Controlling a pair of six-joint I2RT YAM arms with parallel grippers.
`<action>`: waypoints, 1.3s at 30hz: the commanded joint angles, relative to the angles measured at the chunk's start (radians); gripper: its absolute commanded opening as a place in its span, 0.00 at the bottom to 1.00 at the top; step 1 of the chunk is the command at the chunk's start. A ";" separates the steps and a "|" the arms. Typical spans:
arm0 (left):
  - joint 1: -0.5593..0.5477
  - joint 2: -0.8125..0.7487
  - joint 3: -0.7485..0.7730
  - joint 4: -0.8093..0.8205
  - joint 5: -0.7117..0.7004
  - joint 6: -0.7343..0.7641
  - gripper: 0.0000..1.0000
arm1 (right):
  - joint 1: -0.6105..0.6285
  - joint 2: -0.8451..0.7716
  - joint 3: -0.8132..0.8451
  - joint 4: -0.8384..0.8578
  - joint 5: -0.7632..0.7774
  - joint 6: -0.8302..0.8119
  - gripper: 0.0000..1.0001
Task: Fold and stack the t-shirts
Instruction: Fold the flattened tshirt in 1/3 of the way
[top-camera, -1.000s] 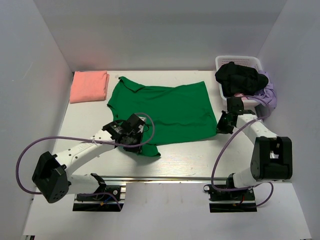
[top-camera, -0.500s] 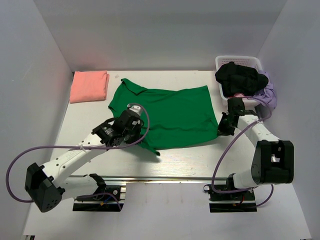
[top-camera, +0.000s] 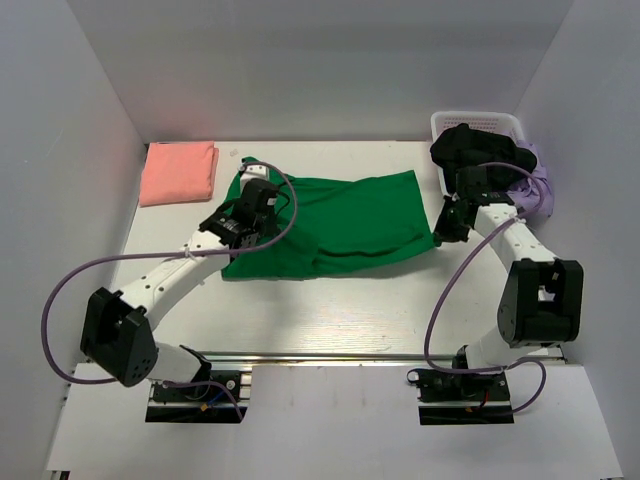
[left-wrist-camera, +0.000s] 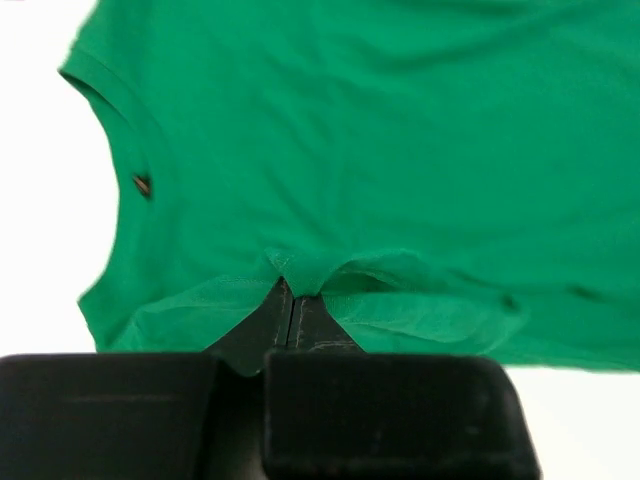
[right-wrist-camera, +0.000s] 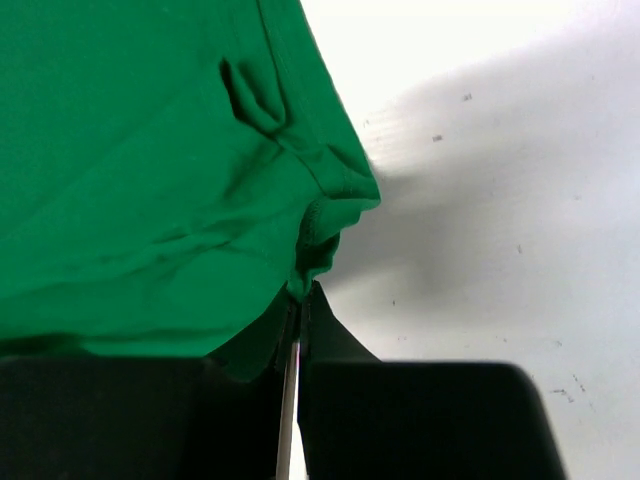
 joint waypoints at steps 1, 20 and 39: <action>0.042 0.005 0.039 0.105 -0.050 0.045 0.00 | 0.004 0.035 0.077 -0.022 0.016 -0.024 0.00; 0.218 0.218 0.143 0.335 0.062 0.306 0.00 | 0.002 0.314 0.432 -0.060 -0.001 -0.087 0.00; 0.343 0.691 0.552 0.225 0.145 0.336 1.00 | 0.012 0.609 0.780 -0.071 -0.182 -0.188 0.53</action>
